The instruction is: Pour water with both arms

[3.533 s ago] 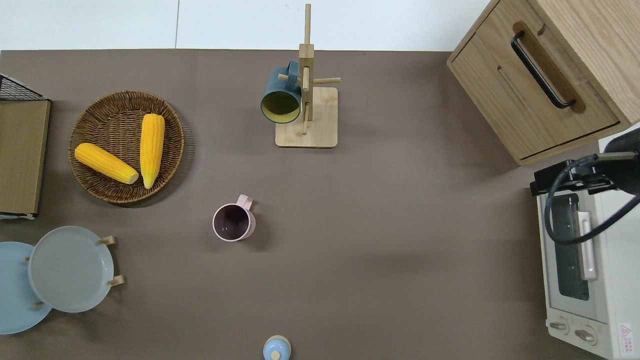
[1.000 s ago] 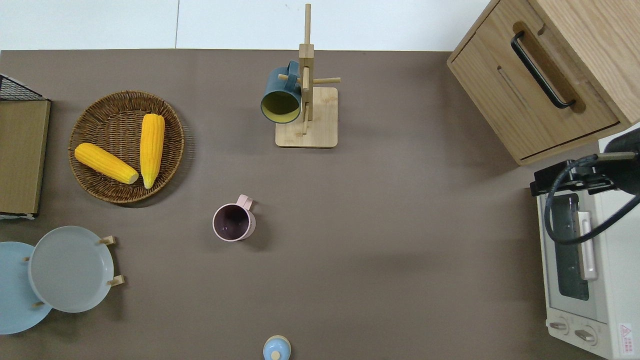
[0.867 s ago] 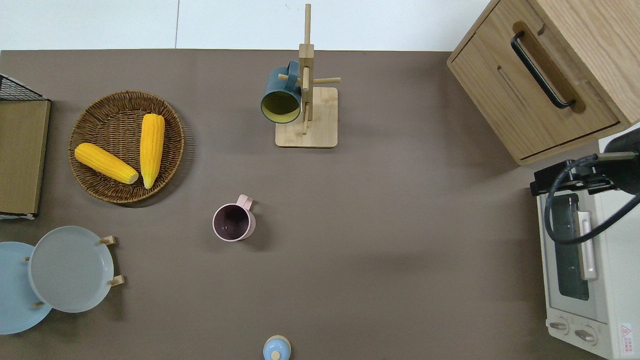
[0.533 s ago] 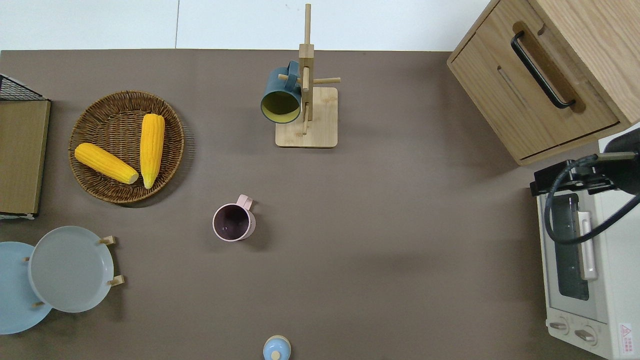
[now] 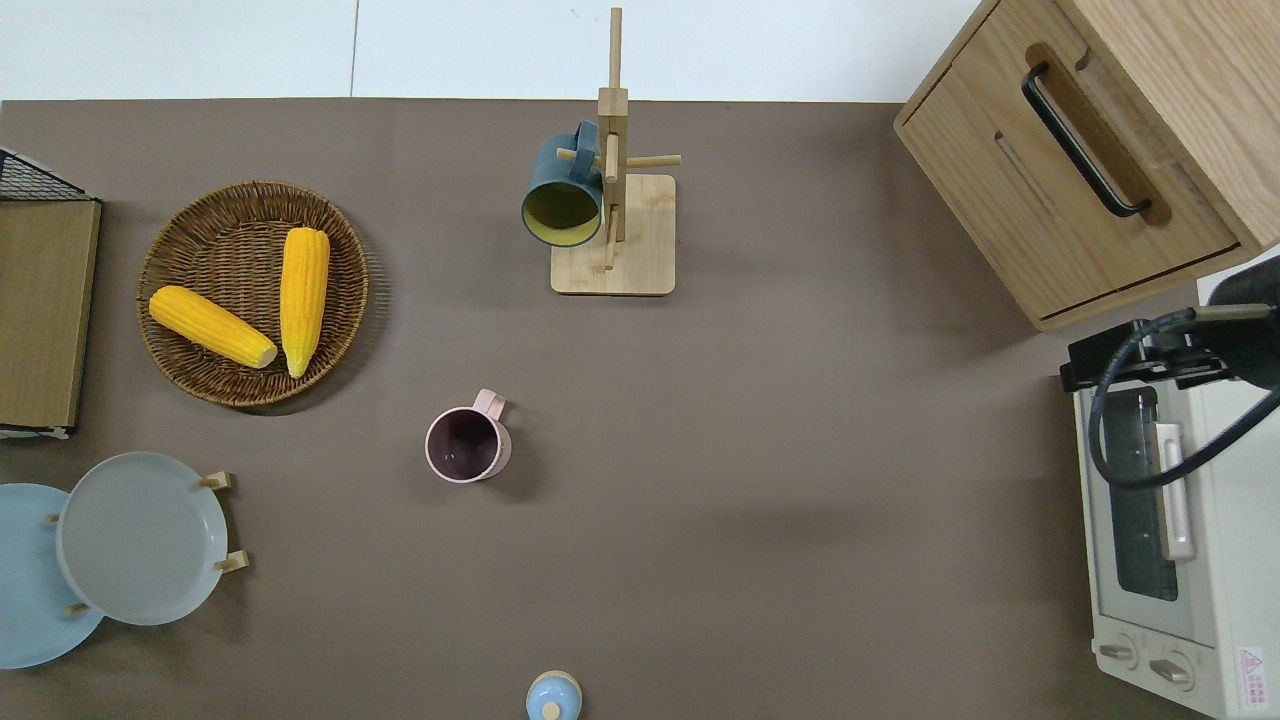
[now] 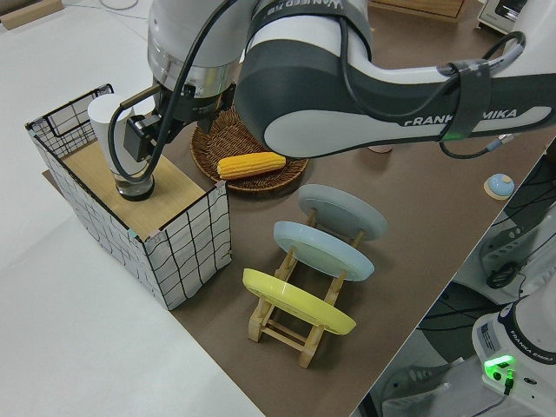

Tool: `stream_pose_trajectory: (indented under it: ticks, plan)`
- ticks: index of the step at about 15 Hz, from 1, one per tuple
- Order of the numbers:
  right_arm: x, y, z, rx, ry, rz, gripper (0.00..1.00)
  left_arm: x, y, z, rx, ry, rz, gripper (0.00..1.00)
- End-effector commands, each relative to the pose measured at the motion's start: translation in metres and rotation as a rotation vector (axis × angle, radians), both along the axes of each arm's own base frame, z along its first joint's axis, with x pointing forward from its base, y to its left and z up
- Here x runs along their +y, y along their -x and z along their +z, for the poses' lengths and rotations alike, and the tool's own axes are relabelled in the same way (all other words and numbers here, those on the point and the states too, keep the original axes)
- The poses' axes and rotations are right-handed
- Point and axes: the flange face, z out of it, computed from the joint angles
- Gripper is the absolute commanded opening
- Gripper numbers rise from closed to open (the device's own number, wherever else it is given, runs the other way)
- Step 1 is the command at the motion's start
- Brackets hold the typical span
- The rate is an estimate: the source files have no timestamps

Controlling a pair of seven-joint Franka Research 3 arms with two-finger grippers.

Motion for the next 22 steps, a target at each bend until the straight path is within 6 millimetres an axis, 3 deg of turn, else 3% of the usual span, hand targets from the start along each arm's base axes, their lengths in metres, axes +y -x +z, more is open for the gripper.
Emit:
stream_pose_trajectory:
  ticks: [1, 10, 17, 20, 22]
  plan:
    - [-0.001, 0.003, 0.002, -0.008, -0.007, 0.015, 0.985, -0.035, 0.003, 0.015, 0.085, -0.011, 0.030, 0.99]
    - [-0.001, 0.003, 0.002, -0.008, -0.007, 0.015, 0.985, -0.156, -0.013, 0.035, 0.216, -0.013, 0.010, 0.99]
    - [-0.001, 0.003, 0.002, -0.008, -0.007, 0.015, 0.985, -0.267, -0.022, 0.029, 0.328, 0.021, 0.049, 0.99]
    - [-0.001, 0.003, 0.002, -0.008, -0.007, 0.015, 0.985, -0.307, -0.020, 0.026, 0.371, 0.011, -0.002, 0.99]
    - [-0.001, 0.003, 0.002, -0.008, -0.008, 0.016, 0.985, -0.322, -0.017, 0.027, 0.387, 0.005, -0.028, 0.99]
